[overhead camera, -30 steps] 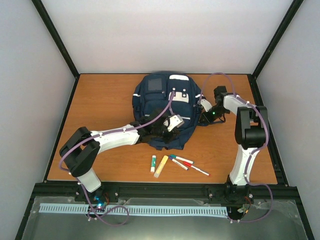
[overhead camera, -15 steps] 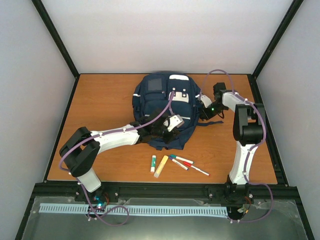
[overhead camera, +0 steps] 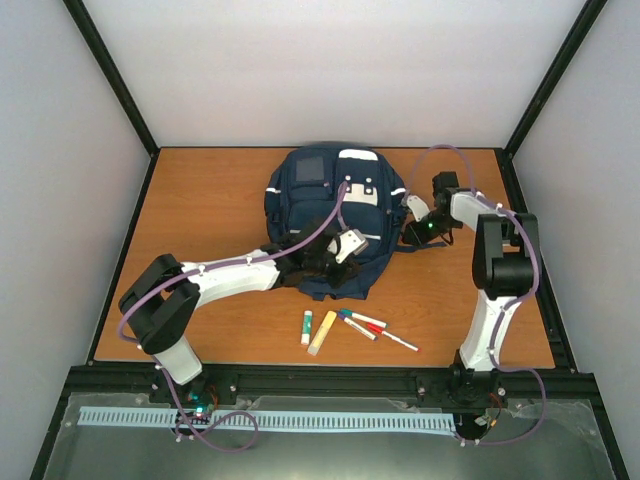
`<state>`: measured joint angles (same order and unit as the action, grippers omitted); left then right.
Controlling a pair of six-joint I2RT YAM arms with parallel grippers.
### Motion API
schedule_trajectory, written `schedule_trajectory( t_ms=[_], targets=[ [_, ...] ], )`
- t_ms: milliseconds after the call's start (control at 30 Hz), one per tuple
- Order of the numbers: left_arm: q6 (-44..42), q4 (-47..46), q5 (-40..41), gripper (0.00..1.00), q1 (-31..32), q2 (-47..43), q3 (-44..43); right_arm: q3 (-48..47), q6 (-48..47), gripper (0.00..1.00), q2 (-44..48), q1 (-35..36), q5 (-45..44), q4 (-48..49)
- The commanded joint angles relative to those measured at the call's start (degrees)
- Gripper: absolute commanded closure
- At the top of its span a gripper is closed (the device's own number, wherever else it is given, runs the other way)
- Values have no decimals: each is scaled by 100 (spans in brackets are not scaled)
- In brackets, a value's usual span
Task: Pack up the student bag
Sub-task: Zip the student bag at the center of the board.
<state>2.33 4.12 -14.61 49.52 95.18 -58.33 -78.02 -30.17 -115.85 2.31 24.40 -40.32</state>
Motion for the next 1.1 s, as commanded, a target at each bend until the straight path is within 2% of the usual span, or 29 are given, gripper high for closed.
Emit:
schedule_trajectory(
  t_ms=[0,133,267,400,433,467,500,533,567,733,833,900,967,1067],
  targets=[
    [274,93,220,73,93,-199,-275,349,-73,75,905,-115,-9,-67],
    [590,275,592,54,93,-300,-496,561,-82,71,1635,-193,129,-339],
    [694,869,1137,37,86,-596,-899,593,-136,67,2445,-193,406,-748],
    [726,1576,1875,14,55,-914,-1324,453,-11,64,3217,-192,703,-1058],
    [763,1760,2069,3,31,-982,-1424,400,57,62,3394,-191,778,-1084],
    [846,1928,2253,1,-13,-1053,-1525,355,153,55,3589,-193,818,-1066],
    [983,2122,2442,0,-68,-1101,-1631,342,286,36,3771,-193,770,-1002],
    [1185,2384,2591,0,-160,-1137,-1756,364,368,6,3985,-191,704,-904],
    [1402,2658,2709,0,-255,-1170,-1886,401,437,1,4183,-178,611,-831],
    [1967,3968,3282,0,-776,-1072,-2342,801,907,0,4890,-144,175,-404],
    [1957,4381,3367,0,-1006,-1037,-2232,1126,846,0,5053,-138,480,-166],
    [1924,4076,3481,0,-1039,-1253,-1782,1482,582,0,5210,-141,929,9],
    [1774,3613,3603,0,-1049,-1639,-1263,2092,1079,0,5533,-159,529,673],
    [1647,3202,4263,0,-1049,-2234,-653,2738,709,0,5971,-198,629,1024]
  ],
)
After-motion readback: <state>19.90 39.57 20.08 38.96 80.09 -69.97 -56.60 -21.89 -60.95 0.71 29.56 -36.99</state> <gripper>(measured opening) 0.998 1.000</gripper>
